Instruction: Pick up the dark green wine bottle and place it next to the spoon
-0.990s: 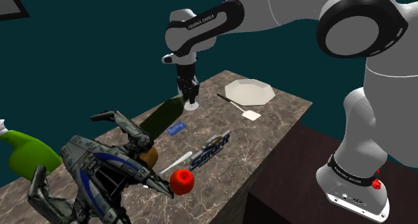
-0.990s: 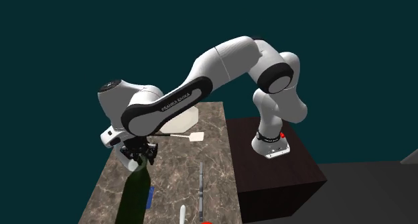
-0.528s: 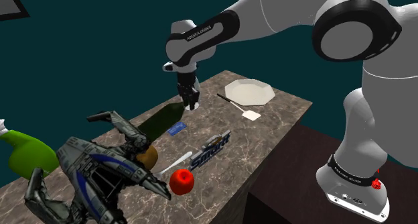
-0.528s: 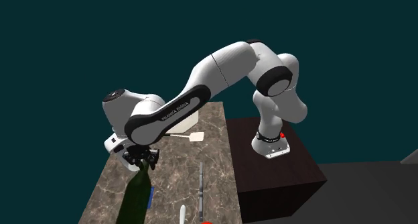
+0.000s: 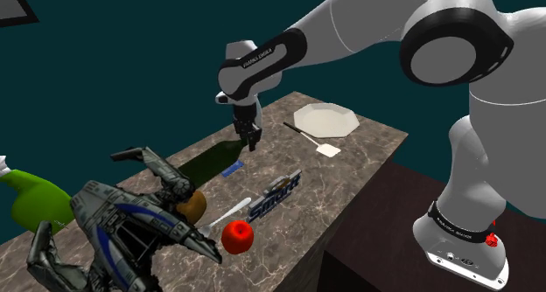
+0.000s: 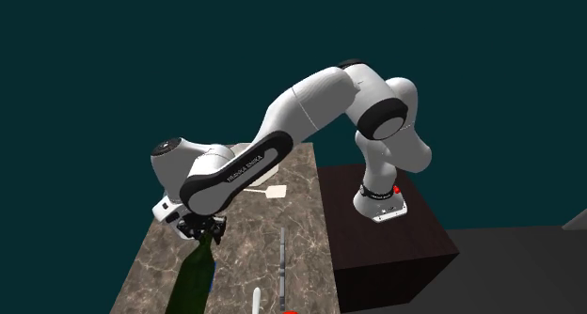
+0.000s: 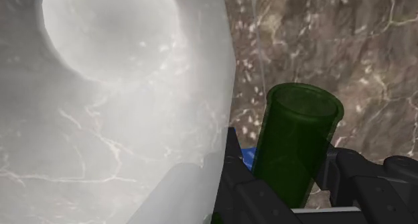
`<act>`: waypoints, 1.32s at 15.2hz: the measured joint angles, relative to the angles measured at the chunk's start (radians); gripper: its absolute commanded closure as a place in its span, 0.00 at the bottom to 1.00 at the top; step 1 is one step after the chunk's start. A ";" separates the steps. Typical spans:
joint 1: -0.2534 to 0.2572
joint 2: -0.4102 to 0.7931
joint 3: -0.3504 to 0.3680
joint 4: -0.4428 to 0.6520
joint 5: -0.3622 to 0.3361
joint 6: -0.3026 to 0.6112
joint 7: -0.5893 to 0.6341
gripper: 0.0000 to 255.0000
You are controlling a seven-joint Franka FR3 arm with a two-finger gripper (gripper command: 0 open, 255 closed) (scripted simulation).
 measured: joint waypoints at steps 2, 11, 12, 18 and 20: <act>0.000 0.003 0.002 0.003 0.002 0.001 0.000 1.00; -0.004 0.011 0.001 -0.001 0.003 -0.001 -0.001 0.00; -0.002 0.002 -0.002 0.005 -0.004 -0.014 0.004 0.00; -0.006 -0.035 -0.020 0.059 -0.035 -0.099 0.024 0.00; -0.006 -0.036 -0.021 0.060 -0.036 -0.102 0.025 0.00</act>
